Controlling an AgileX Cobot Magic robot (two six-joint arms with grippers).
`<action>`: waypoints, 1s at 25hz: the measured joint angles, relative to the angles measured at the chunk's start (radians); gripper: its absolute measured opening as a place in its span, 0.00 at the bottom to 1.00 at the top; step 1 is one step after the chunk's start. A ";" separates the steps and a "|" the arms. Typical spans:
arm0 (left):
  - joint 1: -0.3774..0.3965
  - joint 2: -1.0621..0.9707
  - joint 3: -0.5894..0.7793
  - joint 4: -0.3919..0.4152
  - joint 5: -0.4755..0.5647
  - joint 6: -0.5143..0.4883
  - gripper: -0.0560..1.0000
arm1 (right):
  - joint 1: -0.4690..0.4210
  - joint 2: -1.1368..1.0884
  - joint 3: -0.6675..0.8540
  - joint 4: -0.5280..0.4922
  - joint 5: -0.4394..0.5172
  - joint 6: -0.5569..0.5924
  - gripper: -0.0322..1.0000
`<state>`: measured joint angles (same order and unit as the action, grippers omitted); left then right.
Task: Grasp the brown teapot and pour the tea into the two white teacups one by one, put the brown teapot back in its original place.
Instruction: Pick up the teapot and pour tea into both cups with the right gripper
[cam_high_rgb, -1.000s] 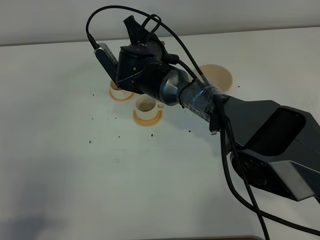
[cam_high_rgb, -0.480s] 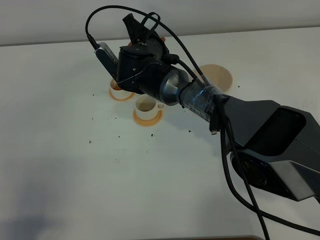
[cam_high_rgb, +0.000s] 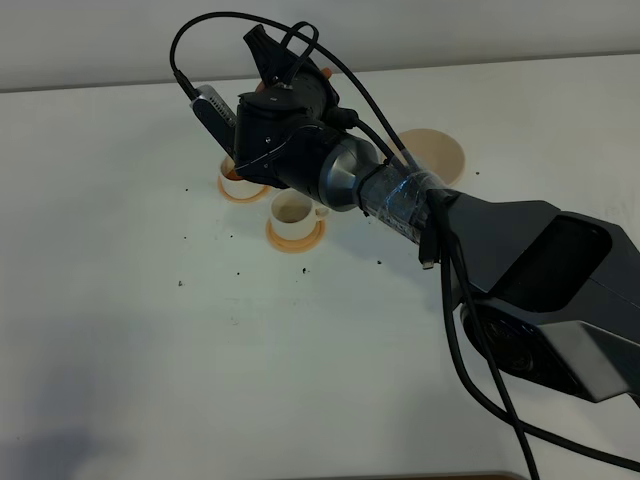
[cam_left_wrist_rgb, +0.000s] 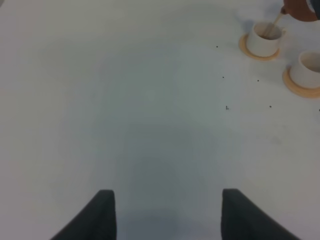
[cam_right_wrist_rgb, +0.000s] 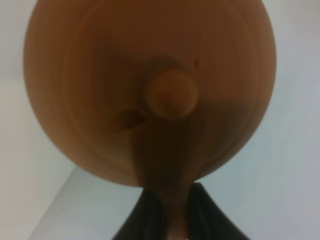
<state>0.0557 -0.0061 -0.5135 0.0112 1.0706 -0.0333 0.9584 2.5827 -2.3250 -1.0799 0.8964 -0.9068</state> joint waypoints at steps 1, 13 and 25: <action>0.000 0.000 0.000 0.000 0.000 0.000 0.50 | 0.000 0.000 0.000 -0.005 0.000 0.000 0.12; 0.000 0.000 0.000 0.001 0.000 0.000 0.50 | 0.001 0.000 0.000 -0.050 0.018 -0.025 0.12; 0.000 0.000 0.000 0.001 0.000 0.000 0.50 | 0.008 0.000 0.000 -0.059 0.000 -0.030 0.12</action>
<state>0.0557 -0.0061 -0.5135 0.0121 1.0706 -0.0333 0.9665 2.5827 -2.3250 -1.1391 0.8964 -0.9368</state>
